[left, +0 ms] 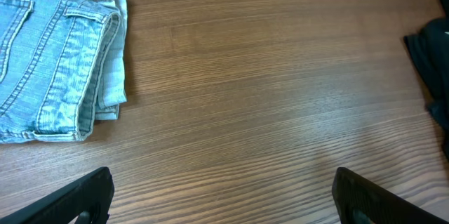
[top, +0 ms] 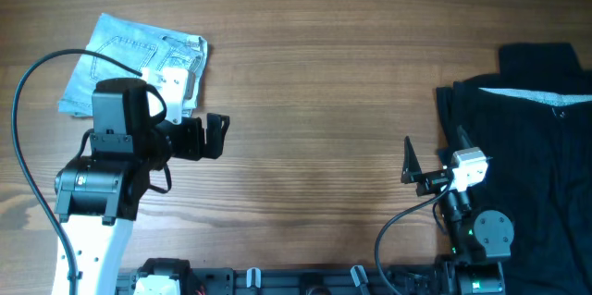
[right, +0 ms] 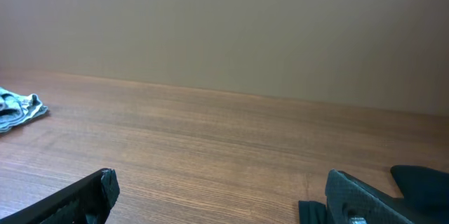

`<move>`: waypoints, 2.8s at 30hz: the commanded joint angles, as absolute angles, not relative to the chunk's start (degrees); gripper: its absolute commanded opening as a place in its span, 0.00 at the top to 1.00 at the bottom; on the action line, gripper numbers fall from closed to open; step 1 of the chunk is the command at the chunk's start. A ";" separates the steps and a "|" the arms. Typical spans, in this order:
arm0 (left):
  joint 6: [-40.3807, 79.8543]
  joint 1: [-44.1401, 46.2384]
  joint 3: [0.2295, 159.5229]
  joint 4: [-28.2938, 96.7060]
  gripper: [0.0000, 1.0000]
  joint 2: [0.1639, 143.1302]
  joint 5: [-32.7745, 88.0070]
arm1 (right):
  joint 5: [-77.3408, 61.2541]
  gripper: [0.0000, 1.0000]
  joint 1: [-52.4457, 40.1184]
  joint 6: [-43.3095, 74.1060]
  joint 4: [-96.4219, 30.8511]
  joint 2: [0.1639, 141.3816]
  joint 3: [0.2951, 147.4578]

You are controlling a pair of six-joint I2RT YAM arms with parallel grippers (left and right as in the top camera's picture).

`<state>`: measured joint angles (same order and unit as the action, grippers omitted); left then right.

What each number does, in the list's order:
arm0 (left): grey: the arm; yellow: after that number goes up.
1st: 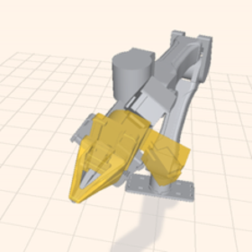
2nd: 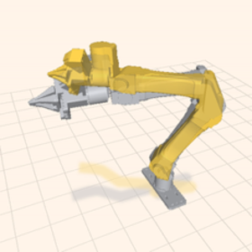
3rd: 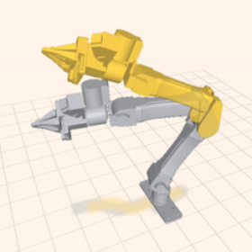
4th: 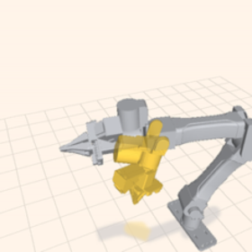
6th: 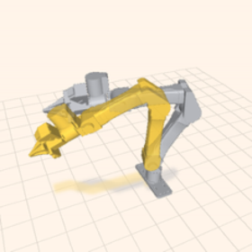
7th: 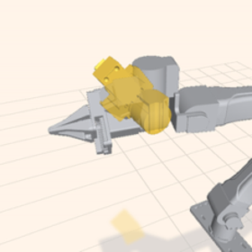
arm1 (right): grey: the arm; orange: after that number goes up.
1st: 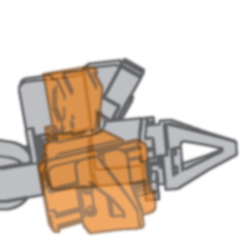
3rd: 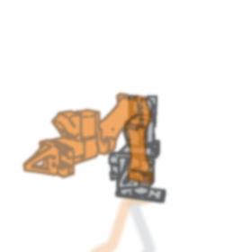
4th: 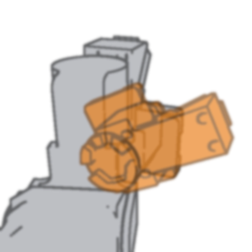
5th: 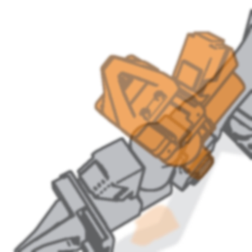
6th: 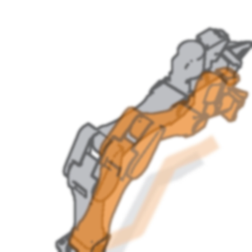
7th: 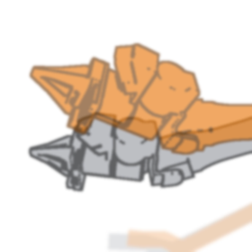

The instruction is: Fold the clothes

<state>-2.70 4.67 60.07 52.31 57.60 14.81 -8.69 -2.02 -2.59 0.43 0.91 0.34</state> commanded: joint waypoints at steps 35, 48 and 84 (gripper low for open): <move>9.82 -1.58 6.55 8.82 0.00 0.54 2.33 | -7.68 0.00 -1.63 -1.50 0.56 1.19 0.32; 11.16 -0.97 0.36 4.27 0.00 0.16 2.04 | -7.68 0.00 -1.63 -1.50 0.56 1.19 0.32; 11.16 -0.97 0.36 4.27 0.00 0.16 2.04 | -7.68 0.00 -1.63 -1.48 0.56 1.19 0.32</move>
